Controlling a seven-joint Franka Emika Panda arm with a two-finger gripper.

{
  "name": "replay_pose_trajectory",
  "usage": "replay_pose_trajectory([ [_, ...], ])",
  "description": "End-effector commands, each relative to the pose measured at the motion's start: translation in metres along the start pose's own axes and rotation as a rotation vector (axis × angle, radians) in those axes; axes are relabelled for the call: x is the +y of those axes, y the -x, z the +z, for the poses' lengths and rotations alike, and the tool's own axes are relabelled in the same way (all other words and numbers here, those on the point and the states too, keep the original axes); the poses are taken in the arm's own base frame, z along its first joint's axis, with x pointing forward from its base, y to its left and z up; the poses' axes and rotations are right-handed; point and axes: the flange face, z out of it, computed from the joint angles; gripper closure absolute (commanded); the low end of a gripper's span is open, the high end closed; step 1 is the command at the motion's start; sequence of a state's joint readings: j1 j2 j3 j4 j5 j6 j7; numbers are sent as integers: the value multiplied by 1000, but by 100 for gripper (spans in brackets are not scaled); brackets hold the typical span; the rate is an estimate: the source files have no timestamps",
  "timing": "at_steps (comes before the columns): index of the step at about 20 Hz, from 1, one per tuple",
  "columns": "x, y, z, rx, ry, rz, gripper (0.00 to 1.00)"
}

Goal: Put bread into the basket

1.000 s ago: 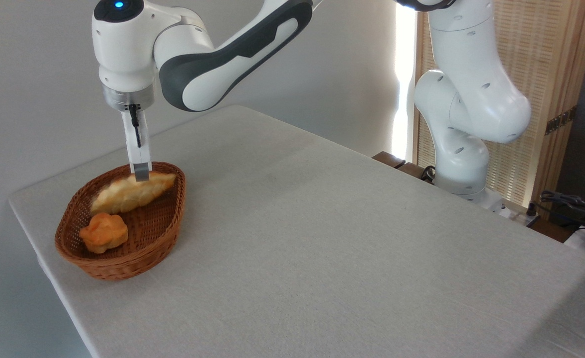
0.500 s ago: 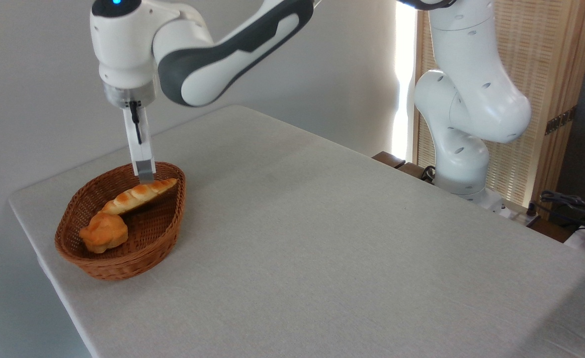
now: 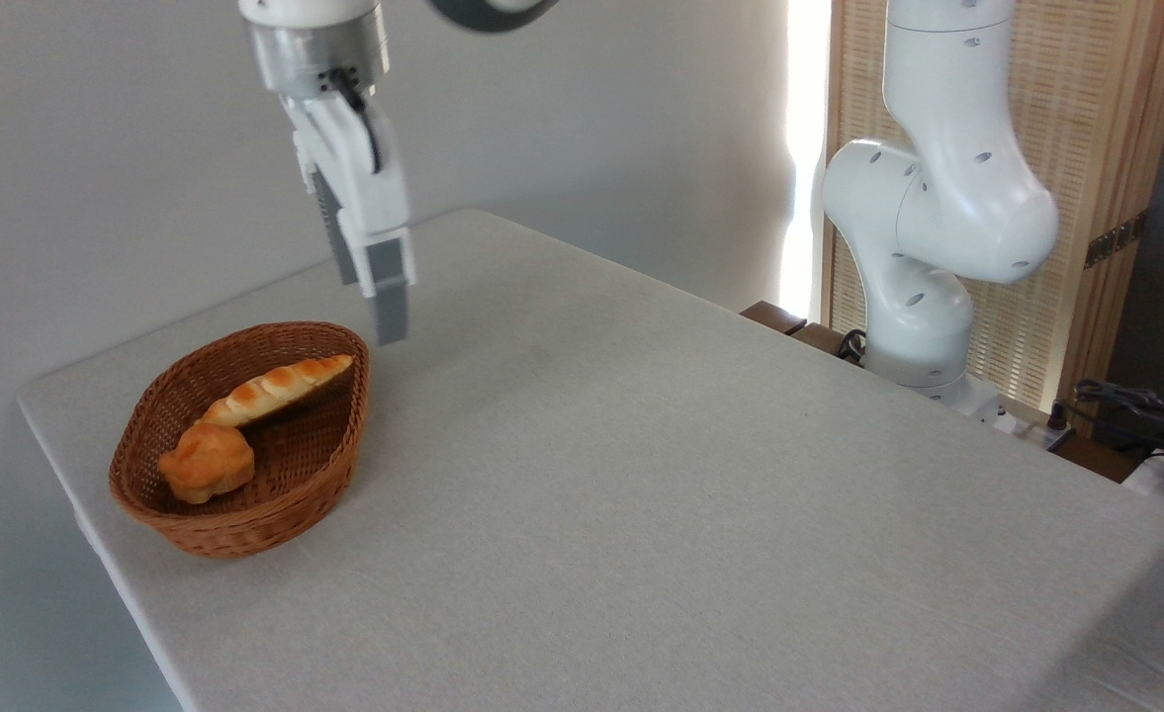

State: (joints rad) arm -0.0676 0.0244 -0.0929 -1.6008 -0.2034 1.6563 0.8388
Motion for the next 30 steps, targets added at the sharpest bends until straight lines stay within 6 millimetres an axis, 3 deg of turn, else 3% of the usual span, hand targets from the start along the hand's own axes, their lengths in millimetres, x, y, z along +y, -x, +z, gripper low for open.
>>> replay_pose_trajectory([
  [1,-15,19,-12,-80,-31,-66,0],
  [5,-29,36,-19,-88,-56,-190,0],
  [13,-43,59,-34,-91,-98,-229,0],
  [18,-42,64,-45,-87,-136,-227,0],
  [30,-41,64,-44,-116,-152,-212,0],
])
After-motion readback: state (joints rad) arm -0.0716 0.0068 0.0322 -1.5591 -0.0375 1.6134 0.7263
